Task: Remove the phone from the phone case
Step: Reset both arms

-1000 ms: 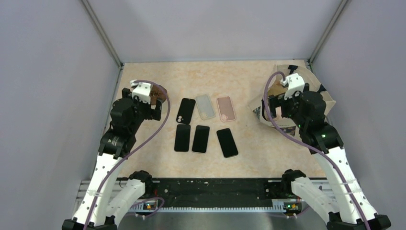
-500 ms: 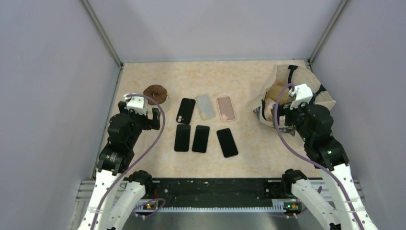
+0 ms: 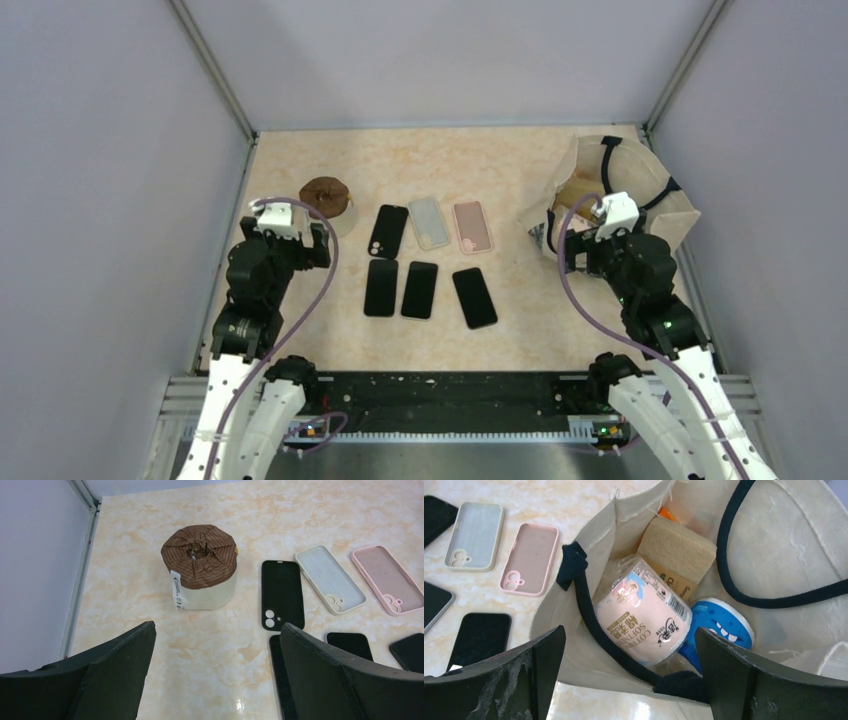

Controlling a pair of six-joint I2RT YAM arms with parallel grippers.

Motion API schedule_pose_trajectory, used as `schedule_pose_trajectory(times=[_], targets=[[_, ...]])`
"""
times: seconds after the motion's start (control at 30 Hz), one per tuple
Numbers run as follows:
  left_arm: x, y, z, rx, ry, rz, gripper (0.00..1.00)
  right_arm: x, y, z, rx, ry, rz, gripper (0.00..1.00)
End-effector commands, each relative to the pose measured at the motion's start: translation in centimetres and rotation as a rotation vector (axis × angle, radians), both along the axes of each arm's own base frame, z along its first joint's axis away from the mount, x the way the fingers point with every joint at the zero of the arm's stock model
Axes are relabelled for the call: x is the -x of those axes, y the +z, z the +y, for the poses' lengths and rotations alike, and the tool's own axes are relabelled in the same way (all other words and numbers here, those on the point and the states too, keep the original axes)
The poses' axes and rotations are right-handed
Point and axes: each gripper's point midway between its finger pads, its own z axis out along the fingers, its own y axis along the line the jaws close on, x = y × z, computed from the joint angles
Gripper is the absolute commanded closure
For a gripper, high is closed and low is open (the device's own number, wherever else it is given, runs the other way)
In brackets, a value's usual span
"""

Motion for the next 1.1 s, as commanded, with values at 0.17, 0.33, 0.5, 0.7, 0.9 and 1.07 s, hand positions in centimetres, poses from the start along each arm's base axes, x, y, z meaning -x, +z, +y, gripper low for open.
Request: schedule_pose_trajectory(times=[0.17,0.33,0.5,0.7,0.9,1.07], targets=[[-2.0,1.3,0.9,-0.006,0.041,-0.147,0.01,-1.4,1.1,-0.4,-0.006,-0.032,-0.087,0.01],[-3.0,1.0,0.6,-0.005,0.033,-0.148,0.01,-1.6,0.3,-1.0,0.033,-0.052,-0.085,0.01],[-4.2,1.6,0.5,-0.043,0.016,-0.147,0.01,-1.5,-0.1,-1.3,0.049,-0.066,-0.081,0.01],[-4.3,1.4,0.0,-0.011,0.003,-0.122,0.01,-1.5,-0.6,-1.6,0.060,-0.074,-0.071,0.01],[-3.3,0.4,-0.8,-0.020,-0.063,-0.099,0.01,-1.5,-0.8,-1.8,0.068,-0.082,-0.075,0.01],[-3.3,-0.2,-0.5,-0.033,-0.055,-0.091,0.01,-1.6,-0.9,-1.9,0.064,-0.093,-0.076,0.01]])
